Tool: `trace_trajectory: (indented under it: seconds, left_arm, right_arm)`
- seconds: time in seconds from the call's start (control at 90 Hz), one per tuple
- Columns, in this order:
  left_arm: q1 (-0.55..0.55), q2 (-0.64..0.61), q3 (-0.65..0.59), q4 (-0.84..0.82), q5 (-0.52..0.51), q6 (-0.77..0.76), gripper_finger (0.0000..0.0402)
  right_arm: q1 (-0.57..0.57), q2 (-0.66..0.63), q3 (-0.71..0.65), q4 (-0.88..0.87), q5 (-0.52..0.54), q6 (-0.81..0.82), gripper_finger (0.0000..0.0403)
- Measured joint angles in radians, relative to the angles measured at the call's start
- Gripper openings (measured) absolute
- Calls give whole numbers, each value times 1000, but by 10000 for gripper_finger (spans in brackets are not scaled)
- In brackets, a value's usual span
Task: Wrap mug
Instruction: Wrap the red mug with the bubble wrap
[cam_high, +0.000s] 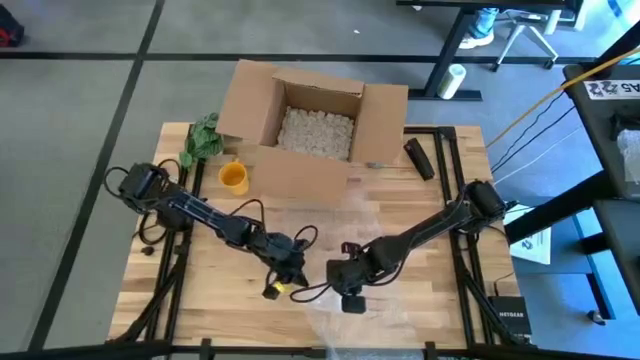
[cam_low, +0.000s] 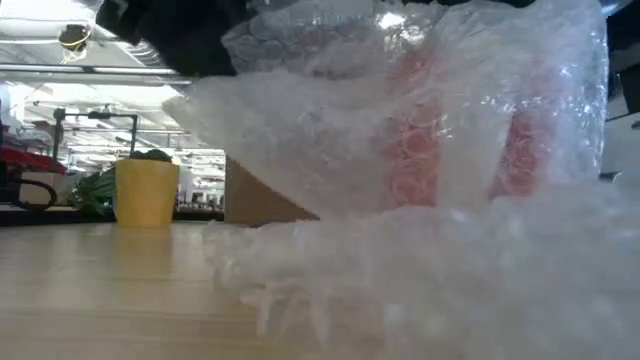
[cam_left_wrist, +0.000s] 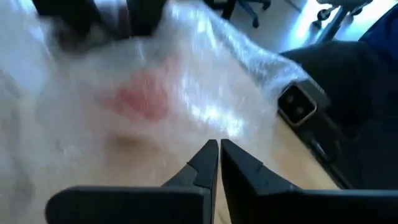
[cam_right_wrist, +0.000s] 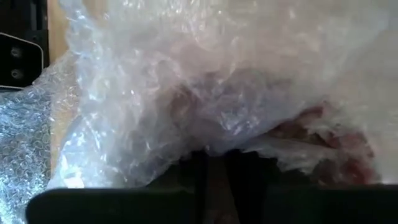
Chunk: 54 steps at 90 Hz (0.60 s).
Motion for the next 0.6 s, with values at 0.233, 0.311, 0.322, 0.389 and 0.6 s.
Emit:
trace_trajectory:
  seconds: [0.233,0.311,0.322,0.389,0.6]
  left_arm:
    - [3,-15,42,-6,-5,65,0]
    - [10,-15,45,-5,-5,66,0]
    - [11,-15,45,-8,-5,65,0]
    - [14,-15,45,-45,-6,56,0]
    - [18,-15,45,-247,-26,-99,0]
  right_arm:
    - [0,-1,1,10,3,0,44]
    - [0,-1,1,16,3,0,44]
    - [0,-1,1,16,3,0,44]
    - [0,-2,1,16,3,0,44]
    - [0,-2,2,16,3,0,44]
